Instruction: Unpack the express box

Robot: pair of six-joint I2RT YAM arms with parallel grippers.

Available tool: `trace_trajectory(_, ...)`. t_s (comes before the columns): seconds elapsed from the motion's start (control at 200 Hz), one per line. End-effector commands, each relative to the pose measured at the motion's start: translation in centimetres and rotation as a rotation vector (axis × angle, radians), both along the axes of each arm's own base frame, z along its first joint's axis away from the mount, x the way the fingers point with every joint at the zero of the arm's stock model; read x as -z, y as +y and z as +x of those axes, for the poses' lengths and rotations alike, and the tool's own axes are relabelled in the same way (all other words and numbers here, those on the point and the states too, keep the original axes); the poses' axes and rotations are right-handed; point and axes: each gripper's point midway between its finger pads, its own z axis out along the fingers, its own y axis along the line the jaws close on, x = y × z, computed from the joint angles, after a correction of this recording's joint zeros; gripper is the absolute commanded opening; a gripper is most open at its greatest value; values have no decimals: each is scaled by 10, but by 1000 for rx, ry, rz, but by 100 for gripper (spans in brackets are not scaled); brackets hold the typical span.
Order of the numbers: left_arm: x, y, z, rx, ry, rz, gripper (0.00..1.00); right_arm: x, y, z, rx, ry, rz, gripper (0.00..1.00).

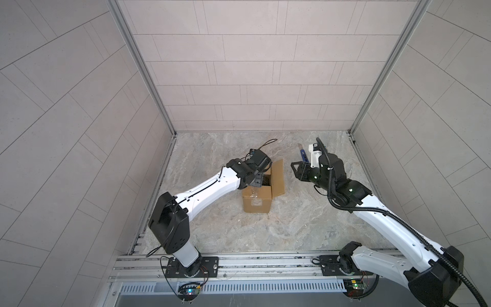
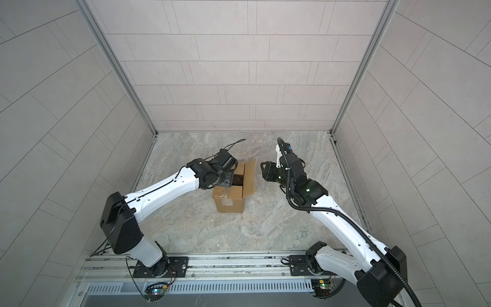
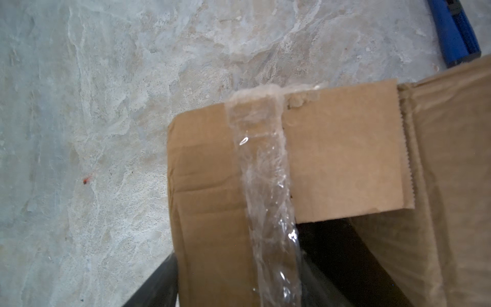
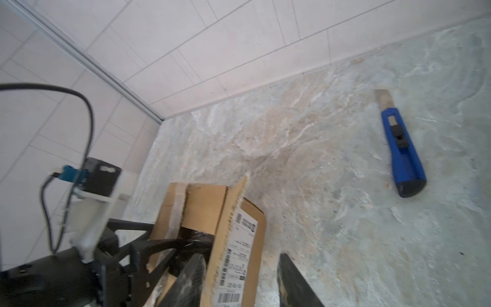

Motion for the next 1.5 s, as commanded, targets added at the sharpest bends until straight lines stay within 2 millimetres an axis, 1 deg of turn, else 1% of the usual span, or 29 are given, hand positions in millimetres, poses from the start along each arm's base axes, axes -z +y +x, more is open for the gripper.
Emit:
trace_trajectory(0.0,-16,-2,2,10,-31,-8,61,1,27,-5,-108,54,24,48)
trace_trajectory(0.095,-17,-2,2,10,-33,-8,58,13,36,-5,-132,97,-23,48)
trace_trajectory(0.185,-18,-1,2,10,-34,-9,51,27,40,-6,-129,136,-49,48)
trace_trajectory(0.38,-28,0,2,12,-54,-13,39,54,28,-8,-70,158,-125,47)
trace_trajectory(0.521,-40,3,2,12,-79,-16,31,70,21,-8,-38,172,-151,47)
trace_trajectory(0.626,-49,5,1,17,-97,-29,32,79,19,-9,-23,178,-151,47)
trace_trajectory(0.641,-52,9,3,5,-116,-14,32,80,19,-9,-22,179,-151,47)
trace_trajectory(0.691,-57,12,3,0,-131,-13,32,85,17,-9,-17,184,-153,46)
trace_trajectory(0.871,-69,14,0,4,-161,-37,33,95,16,-10,-5,193,-142,46)
trace_trajectory(0.956,-75,14,0,6,-181,-82,32,97,19,-11,-11,189,-118,46)
trace_trajectory(1.021,-73,7,-2,26,-162,-164,32,96,22,-10,-21,177,-90,46)
trace_trajectory(1.141,-71,5,-1,31,-158,-319,31,92,30,-11,-50,154,-38,46)
trace_trajectory(1.267,-70,7,2,25,-172,-474,31,83,40,-11,-84,128,26,46)
trace_trajectory(1.362,-74,1,3,61,-192,-586,32,75,49,-11,-113,110,78,46)
trace_trajectory(1.422,-75,-2,3,77,-195,-638,32,69,55,-11,-133,104,120,46)
trace_trajectory(1.497,-76,-4,2,84,-195,-662,33,61,60,-11,-149,100,168,46)
